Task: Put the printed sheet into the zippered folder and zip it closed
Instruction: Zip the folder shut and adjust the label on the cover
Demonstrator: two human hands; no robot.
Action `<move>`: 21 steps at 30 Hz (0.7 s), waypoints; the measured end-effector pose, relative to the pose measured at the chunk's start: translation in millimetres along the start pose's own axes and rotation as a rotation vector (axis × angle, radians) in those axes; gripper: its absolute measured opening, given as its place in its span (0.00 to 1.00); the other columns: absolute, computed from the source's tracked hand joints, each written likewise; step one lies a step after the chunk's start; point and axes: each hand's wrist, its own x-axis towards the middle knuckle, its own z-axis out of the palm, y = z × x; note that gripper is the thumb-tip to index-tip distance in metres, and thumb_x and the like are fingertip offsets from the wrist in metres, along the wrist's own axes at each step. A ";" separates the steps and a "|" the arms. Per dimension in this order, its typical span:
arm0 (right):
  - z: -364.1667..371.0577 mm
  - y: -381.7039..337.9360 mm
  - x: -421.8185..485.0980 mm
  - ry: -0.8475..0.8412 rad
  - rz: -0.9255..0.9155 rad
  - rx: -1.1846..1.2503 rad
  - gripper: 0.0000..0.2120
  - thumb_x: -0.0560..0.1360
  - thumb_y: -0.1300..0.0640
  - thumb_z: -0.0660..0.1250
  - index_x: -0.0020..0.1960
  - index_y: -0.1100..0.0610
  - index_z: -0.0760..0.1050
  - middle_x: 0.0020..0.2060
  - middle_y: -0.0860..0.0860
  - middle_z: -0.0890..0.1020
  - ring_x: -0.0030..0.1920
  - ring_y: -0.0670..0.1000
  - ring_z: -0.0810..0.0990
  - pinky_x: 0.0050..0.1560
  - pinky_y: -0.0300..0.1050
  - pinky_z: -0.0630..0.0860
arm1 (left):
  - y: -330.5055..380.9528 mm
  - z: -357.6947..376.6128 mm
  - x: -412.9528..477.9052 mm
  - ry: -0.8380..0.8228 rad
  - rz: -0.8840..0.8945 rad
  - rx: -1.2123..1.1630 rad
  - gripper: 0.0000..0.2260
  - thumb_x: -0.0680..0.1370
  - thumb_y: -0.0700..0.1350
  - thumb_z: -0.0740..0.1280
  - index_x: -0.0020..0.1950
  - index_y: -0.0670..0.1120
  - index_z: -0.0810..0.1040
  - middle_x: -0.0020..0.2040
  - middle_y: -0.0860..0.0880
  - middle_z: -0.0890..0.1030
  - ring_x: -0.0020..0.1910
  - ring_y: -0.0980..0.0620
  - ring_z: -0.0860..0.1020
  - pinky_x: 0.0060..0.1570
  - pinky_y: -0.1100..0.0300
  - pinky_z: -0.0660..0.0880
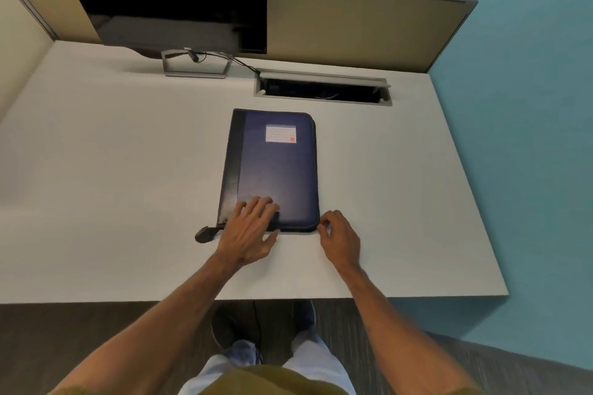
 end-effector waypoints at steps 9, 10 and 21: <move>-8.5 21.0 14.4 -0.136 -0.140 0.055 0.07 0.79 0.52 0.72 0.47 0.47 0.74 0.45 0.41 0.77 0.42 0.43 0.78 0.37 0.34 0.74 | 120.6 29.9 34.4 0.117 -0.986 -0.612 0.22 0.85 0.57 0.62 0.37 0.47 0.80 0.32 0.53 0.82 0.30 0.53 0.79 0.31 0.61 0.71; -8.2 23.0 16.3 -0.140 -0.156 0.057 0.07 0.79 0.52 0.72 0.47 0.46 0.74 0.45 0.41 0.77 0.42 0.43 0.78 0.37 0.36 0.76 | 121.4 34.8 35.8 0.135 -1.065 -0.689 0.23 0.85 0.57 0.62 0.36 0.46 0.81 0.31 0.52 0.83 0.30 0.51 0.82 0.33 0.58 0.77; -1.0 22.8 25.5 -0.223 -0.237 0.147 0.07 0.78 0.49 0.74 0.47 0.47 0.76 0.45 0.41 0.80 0.41 0.44 0.79 0.40 0.37 0.80 | 129.9 67.8 53.5 0.404 -1.576 -1.113 0.20 0.80 0.61 0.71 0.45 0.43 0.84 0.38 0.47 0.87 0.34 0.46 0.87 0.44 0.46 0.87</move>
